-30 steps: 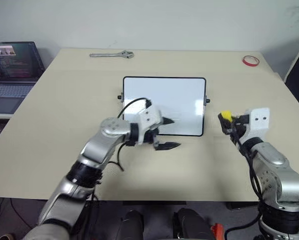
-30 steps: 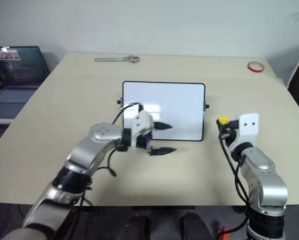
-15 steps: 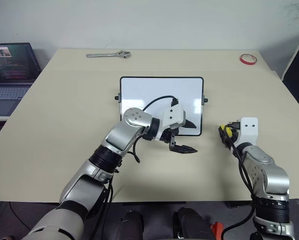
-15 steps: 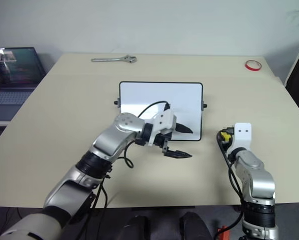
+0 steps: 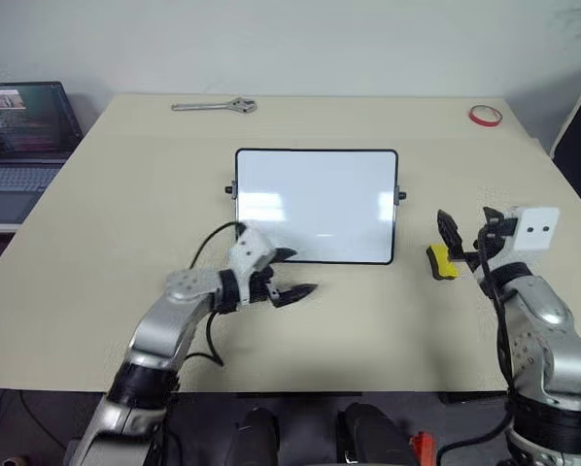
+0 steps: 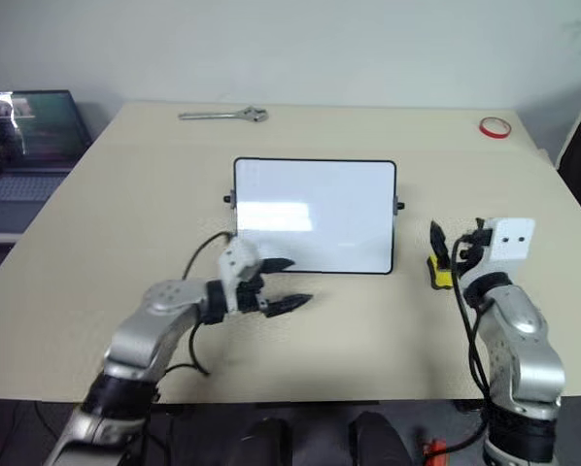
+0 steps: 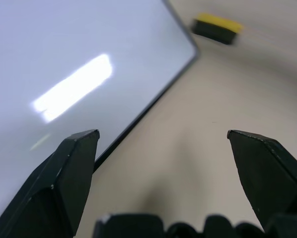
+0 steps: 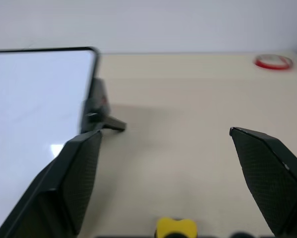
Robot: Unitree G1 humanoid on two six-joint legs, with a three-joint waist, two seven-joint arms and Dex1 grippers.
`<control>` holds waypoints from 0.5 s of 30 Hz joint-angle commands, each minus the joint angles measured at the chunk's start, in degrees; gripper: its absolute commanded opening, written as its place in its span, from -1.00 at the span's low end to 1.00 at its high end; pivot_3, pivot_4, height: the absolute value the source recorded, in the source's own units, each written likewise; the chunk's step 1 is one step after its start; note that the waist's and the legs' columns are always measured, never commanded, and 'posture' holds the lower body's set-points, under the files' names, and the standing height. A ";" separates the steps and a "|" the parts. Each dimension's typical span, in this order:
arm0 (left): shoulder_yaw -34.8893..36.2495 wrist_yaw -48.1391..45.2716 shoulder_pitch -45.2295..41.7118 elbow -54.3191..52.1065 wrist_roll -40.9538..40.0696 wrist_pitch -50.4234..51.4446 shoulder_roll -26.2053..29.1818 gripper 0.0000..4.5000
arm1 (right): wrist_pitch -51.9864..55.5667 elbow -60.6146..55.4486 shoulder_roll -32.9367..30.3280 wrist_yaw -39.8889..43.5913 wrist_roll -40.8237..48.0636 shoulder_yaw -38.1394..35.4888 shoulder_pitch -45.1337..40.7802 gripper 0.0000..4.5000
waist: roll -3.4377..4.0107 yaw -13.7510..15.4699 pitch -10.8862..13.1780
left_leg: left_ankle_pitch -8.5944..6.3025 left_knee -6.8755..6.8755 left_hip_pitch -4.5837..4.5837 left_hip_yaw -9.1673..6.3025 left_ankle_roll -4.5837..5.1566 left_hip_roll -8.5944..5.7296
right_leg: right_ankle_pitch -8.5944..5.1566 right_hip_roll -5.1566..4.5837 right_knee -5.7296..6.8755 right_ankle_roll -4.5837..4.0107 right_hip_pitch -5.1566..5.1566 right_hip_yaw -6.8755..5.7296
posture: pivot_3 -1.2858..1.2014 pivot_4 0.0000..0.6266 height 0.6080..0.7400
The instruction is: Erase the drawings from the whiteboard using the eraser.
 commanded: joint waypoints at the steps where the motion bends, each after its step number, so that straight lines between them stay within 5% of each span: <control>1: 7.26 11.37 4.98 -6.25 0.45 -0.80 -3.16 1.00 | -10.22 0.24 2.27 2.65 0.22 0.54 6.57 0.98 | 0.00 0.43 0.00 | 0.00 0.02 0.03 0.00 0.00 0.00 | 0.00 -0.03 0.02 0.01 0.04 0.00 | 0.03 -0.52 1.00; 7: 11.21 23.11 11.43 -8.18 6.63 -7.65 -5.78 1.00 | -13.96 -2.70 6.84 1.35 2.43 1.13 15.70 0.98 | -0.04 0.51 -0.03 | 0.01 0.07 0.34 0.00 -0.01 -0.03 | -0.01 -0.04 0.04 0.09 0.35 0.02 | 0.03 -0.52 1.00; 15: 8.58 27.36 15.29 -9.64 9.05 -10.52 -7.20 1.00 | -13.95 -2.78 7.76 -2.22 0.31 0.68 22.18 0.98 | -0.01 0.46 -0.05 | 0.01 0.04 0.37 0.04 -0.03 -0.02 | -0.11 -0.01 0.04 0.24 0.35 0.06 | 0.03 -0.52 1.00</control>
